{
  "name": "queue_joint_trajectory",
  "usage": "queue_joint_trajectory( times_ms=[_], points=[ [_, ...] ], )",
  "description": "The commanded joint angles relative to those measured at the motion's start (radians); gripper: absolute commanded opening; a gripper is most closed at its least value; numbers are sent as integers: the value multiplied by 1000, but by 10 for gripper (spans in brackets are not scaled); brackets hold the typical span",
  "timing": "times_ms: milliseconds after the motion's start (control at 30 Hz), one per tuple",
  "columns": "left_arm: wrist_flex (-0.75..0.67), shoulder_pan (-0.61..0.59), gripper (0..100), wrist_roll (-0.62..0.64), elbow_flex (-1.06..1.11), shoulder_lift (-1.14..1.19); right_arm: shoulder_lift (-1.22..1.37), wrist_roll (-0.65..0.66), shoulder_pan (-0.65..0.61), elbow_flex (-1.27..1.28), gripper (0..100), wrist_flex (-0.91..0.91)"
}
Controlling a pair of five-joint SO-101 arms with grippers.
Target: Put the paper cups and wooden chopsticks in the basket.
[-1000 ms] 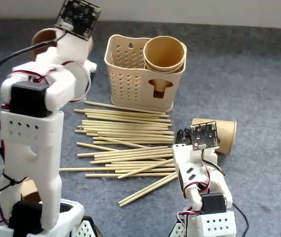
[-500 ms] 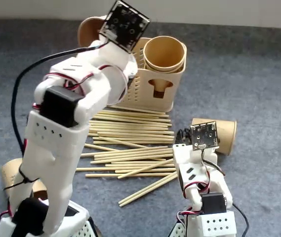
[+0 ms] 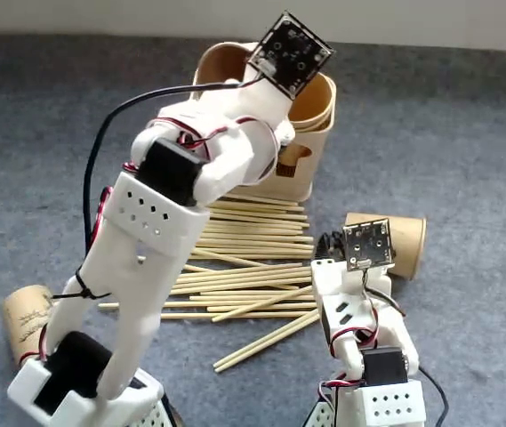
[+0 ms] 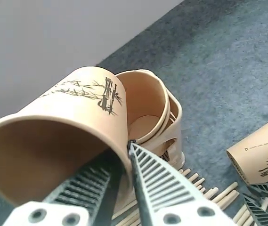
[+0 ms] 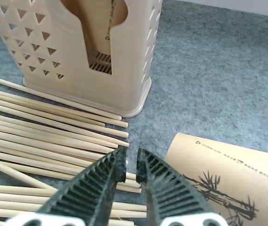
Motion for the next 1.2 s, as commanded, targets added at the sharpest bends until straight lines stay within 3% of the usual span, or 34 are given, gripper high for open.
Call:
queue_joint_trajectory(
  times_ms=[0, 133, 300, 500, 900, 1167],
  points=[
    [-25, 33, 7, 2, -47, -5, -16, 12, 10, -8, 52, -27],
    [-43, 25, 30, 6, -44, -5, -16, 12, 10, -8, 52, -27],
    [-44, 24, 163, 8, -41, -5, -16, 12, 10, -8, 52, -27],
    [-58, 25, 168, 8, -47, -5, -16, 12, 10, -8, 52, -27],
    [-275, 8, 168, 9, -48, 114, -16, 12, 5, -8, 52, -27],
    [-242, 8, 168, 9, -48, 102, -16, 12, 5, -8, 52, -27]
  ],
)
